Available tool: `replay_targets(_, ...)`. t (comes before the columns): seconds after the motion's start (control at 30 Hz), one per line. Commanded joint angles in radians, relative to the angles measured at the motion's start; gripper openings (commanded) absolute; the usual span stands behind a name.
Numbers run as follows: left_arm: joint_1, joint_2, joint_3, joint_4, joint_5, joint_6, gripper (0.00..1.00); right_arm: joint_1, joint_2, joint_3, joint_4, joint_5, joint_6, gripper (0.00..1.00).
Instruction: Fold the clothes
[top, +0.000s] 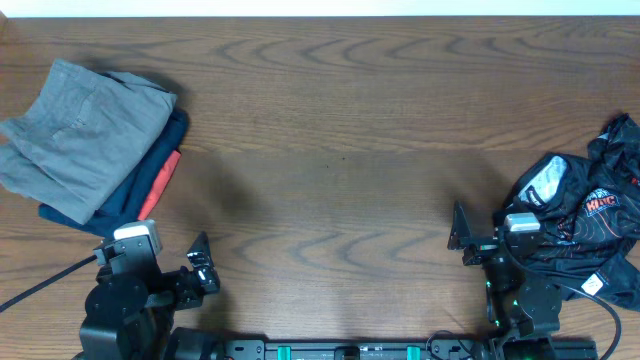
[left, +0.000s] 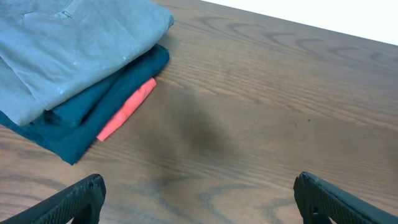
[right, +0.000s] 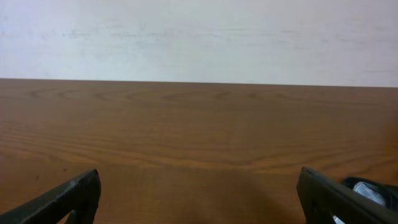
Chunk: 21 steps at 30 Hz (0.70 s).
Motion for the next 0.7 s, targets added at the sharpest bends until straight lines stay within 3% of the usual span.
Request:
replay_targets(0.0,0.000,-0.006,-0.003,0.002,-0.016,-0.008,0.98,-0.008,-0.005,-0.002,-0.003,-0.003,-0.018,0.99)
replay_targets(0.3,0.084,-0.096,-0.077,-0.015,-0.022,-0.008,0.98,-0.008,-0.005,-0.002,-0.003,-0.003,-0.018,0.99)
replay_targets(0.43,0.119,-0.201,-0.244,0.083,-0.023,-0.008,0.98,-0.008,-0.005,-0.002,-0.003,-0.003,-0.019,0.99)
replay_targets(0.67,0.139,-0.352,-0.533,0.382,-0.019,-0.013,0.98,-0.008,-0.005,-0.002,-0.003,-0.003,-0.018,0.99)
